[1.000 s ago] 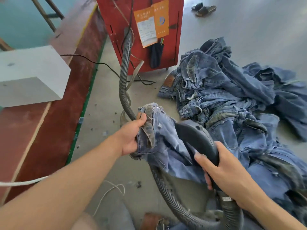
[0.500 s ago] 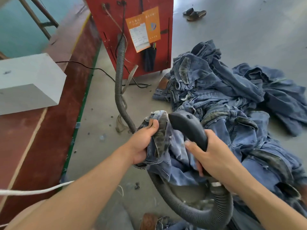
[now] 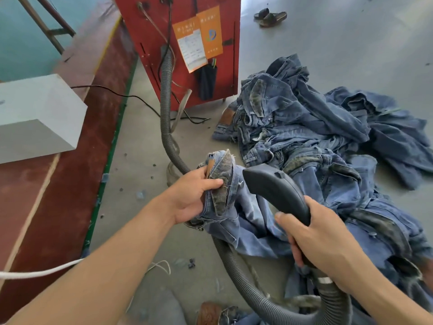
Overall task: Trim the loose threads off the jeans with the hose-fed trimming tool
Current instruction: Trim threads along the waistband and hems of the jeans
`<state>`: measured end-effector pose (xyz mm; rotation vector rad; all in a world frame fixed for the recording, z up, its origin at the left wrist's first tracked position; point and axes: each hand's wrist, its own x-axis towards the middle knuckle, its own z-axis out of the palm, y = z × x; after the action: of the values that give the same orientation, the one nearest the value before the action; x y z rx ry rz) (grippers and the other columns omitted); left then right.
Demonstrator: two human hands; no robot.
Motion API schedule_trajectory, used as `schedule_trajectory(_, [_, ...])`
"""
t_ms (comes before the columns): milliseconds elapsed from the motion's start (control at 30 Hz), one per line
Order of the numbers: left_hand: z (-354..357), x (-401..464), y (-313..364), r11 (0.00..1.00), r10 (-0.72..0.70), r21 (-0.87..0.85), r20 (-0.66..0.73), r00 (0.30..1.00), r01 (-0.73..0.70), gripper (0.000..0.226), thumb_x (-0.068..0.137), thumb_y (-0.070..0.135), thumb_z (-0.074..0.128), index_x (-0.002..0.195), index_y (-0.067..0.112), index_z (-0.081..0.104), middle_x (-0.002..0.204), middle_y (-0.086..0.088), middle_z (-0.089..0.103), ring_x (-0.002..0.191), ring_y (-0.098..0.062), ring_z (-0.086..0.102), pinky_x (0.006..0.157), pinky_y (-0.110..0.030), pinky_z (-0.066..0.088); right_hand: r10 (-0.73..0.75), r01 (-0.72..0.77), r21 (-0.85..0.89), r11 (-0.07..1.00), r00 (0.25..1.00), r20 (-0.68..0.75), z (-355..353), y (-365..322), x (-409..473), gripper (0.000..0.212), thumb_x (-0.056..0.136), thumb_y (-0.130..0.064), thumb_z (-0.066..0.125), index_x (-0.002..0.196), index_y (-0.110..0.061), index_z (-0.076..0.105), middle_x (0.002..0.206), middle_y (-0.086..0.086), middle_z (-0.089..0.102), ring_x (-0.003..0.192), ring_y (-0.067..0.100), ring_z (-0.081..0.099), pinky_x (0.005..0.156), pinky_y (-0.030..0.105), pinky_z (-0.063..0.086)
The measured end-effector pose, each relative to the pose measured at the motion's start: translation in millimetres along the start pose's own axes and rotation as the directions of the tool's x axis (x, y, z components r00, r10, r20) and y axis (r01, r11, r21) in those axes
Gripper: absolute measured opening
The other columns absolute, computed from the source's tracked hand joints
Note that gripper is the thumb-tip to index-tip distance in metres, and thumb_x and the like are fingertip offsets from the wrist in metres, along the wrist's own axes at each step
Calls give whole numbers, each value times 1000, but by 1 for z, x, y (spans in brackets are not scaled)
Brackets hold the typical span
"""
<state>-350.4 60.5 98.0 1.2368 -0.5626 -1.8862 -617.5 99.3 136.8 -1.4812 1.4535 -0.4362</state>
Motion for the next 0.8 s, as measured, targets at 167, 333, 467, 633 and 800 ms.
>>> schedule_trajectory(167, [4,-1,0,1000,9,26,-66,998,-7,44,106,-3,43,141,22,56,127,-22,69,108,-34,71,90,-49,61,-4,4,11,1000,999,-38,-3,-3,4,31,94,-35,66,75,-14,52,51,9,61,39,29,60,45,30,46])
schedule_trajectory(333, [7,-4,3,1000,-24,-4,-81,996,24,32,111,17,40,135,3,57,121,-22,72,108,-34,73,86,-47,63,0,-6,35,999,988,155,-8,-6,-14,16,95,-43,66,90,-36,53,54,14,62,42,29,57,49,38,50])
schedule_trajectory(467, [11,-2,5,998,23,-51,-134,991,-30,30,112,18,41,135,8,55,128,-22,69,119,-37,67,93,-51,59,-6,12,-25,1000,975,223,-2,-8,-27,33,93,-46,69,107,-47,39,54,-4,64,44,15,58,47,28,48])
schedule_trajectory(633, [17,3,2,996,40,-66,-225,973,-56,30,111,23,44,133,12,61,126,-19,71,119,-35,68,97,-52,57,-18,29,-74,997,990,142,2,-9,-23,30,98,-40,65,109,-42,37,55,-7,65,43,13,59,46,26,47])
schedule_trajectory(800, [23,3,1,993,10,-110,-332,943,-49,31,110,21,45,129,6,64,117,-18,75,108,-32,72,84,-45,61,10,-8,161,987,1000,-13,0,-13,-20,20,98,-33,67,102,-26,49,53,5,61,41,24,54,45,33,46])
